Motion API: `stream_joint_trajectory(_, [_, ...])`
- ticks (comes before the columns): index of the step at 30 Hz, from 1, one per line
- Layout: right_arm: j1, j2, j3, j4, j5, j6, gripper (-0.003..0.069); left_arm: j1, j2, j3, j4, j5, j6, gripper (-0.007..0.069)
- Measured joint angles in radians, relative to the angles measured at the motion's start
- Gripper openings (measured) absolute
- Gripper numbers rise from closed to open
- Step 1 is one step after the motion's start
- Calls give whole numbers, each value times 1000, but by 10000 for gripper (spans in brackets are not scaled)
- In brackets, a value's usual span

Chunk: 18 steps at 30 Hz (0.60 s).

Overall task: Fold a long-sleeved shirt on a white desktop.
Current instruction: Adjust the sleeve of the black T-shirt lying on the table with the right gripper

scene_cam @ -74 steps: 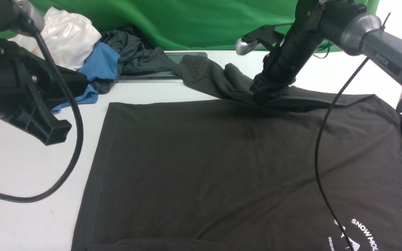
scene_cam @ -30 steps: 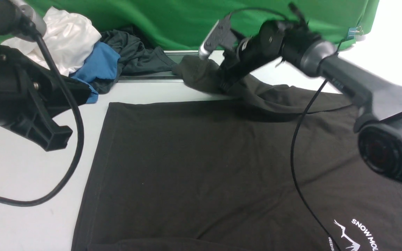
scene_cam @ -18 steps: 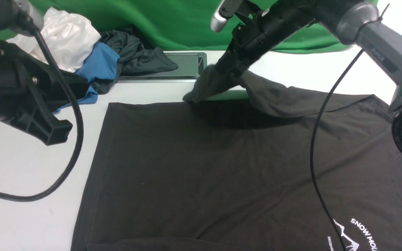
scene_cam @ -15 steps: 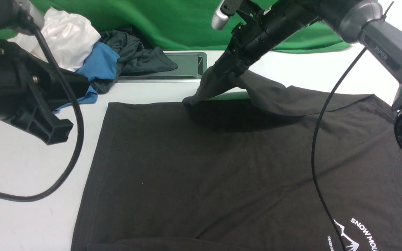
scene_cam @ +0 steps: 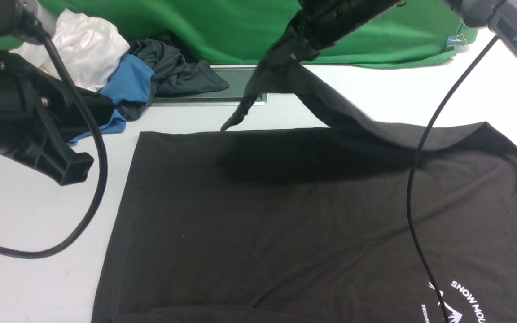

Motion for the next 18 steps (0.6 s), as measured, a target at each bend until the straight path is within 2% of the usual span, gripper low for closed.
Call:
stream_joint_trajectory(3, [15, 0, 87, -158, 0, 110, 225, 0, 0, 0, 0, -4, 0, 20])
stream_joint_trajectory(8, [40, -36, 271, -289, 5, 182, 446, 0, 0, 0, 0, 4, 0, 20])
stream_joint_trajectory(11, [57, -94, 319, -297, 9, 199, 478, 0, 0, 0, 0, 22, 0, 20])
stream_joint_trajectory(15, [101, -158, 321, -275, -39, 211, 477, 0, 0, 0, 0, 26, 0, 20])
stream_joint_trajectory(18, [191, -154, 321, -288, -143, 231, 475, 0, 0, 0, -3, 29, 0, 20])
